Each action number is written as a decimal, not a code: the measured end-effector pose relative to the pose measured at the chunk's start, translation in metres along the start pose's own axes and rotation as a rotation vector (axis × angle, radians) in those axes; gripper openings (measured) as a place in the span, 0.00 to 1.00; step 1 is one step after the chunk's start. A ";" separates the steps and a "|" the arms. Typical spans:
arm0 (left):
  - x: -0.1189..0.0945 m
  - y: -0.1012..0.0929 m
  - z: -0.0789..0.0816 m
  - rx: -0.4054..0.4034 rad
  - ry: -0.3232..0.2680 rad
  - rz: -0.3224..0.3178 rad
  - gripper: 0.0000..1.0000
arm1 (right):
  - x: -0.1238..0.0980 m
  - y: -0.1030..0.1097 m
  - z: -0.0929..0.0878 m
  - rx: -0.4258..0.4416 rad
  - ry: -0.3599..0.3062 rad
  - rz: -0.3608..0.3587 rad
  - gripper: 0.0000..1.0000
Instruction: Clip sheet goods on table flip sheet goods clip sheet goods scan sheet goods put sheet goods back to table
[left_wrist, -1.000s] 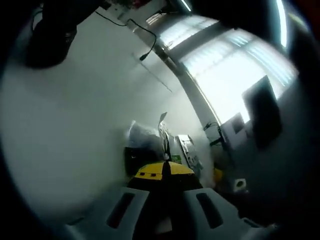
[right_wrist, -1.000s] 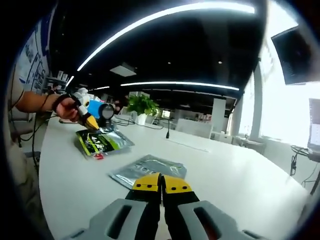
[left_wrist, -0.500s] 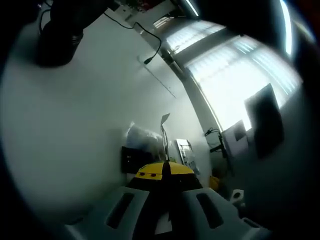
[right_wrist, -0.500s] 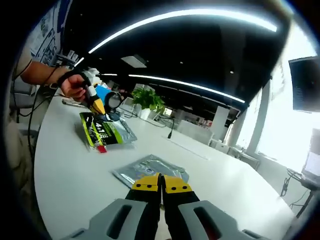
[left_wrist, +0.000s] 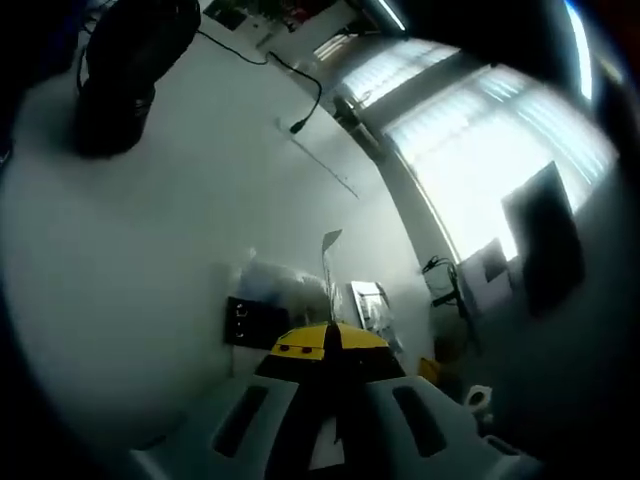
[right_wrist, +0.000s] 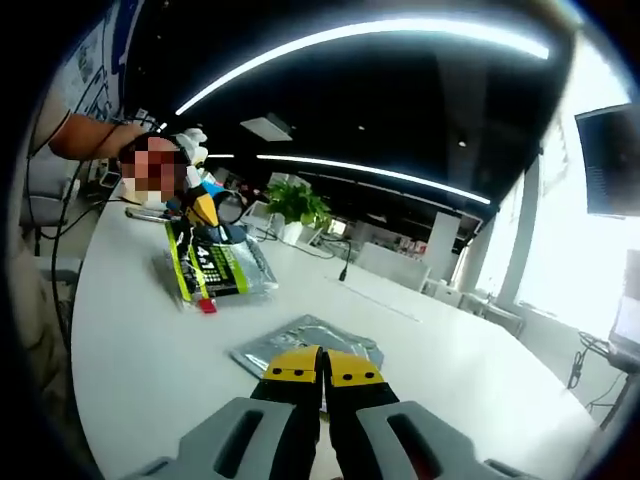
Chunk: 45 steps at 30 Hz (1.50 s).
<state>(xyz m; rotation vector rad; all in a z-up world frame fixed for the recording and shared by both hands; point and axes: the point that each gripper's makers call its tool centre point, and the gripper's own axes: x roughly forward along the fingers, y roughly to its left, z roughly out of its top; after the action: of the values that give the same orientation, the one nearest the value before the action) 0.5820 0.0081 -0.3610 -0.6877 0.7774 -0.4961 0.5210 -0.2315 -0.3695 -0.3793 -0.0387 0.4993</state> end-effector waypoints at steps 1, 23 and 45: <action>-0.001 0.001 0.001 0.007 0.001 0.014 0.00 | 0.000 0.000 0.000 0.003 -0.001 0.000 0.00; -0.006 -0.028 0.014 0.099 0.052 0.121 0.00 | -0.001 0.002 0.005 0.023 -0.009 -0.014 0.00; -0.004 -0.042 0.015 0.204 0.064 0.227 0.00 | 0.005 0.033 0.058 0.321 0.001 -0.018 0.00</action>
<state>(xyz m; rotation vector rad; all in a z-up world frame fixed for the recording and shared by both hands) 0.5846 -0.0124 -0.3212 -0.3900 0.8404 -0.3852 0.5029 -0.1825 -0.3281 -0.0647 0.0389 0.4779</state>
